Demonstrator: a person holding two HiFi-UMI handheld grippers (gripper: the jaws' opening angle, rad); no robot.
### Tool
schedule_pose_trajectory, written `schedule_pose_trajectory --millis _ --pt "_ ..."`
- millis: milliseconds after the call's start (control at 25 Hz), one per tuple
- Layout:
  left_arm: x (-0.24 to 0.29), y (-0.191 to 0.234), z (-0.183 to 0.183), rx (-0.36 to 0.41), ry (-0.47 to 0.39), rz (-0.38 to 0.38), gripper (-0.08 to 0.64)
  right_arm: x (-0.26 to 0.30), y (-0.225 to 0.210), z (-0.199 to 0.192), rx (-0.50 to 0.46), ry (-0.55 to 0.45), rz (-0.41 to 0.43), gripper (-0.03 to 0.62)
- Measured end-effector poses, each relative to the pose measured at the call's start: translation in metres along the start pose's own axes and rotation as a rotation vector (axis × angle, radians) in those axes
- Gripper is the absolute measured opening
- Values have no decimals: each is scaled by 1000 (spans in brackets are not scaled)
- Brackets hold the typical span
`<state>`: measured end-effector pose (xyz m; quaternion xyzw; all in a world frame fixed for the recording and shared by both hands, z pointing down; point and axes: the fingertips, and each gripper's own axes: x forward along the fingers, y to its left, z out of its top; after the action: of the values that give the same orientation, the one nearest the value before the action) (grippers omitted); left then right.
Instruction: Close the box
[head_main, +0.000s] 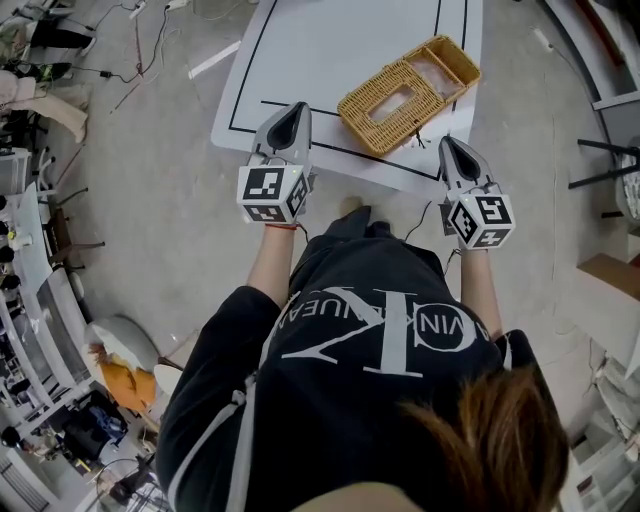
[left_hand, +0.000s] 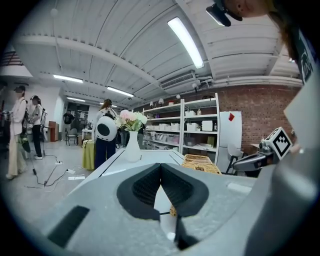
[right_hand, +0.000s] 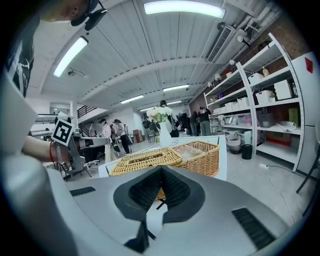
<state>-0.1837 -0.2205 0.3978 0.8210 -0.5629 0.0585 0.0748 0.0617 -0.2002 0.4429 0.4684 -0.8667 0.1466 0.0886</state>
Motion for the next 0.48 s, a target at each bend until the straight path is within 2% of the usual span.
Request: schedule_pose_trajectory --millis 480 --pt "6 12 14 -1 -41 16 11 7 -5 30 -32 -63 -1 -2"
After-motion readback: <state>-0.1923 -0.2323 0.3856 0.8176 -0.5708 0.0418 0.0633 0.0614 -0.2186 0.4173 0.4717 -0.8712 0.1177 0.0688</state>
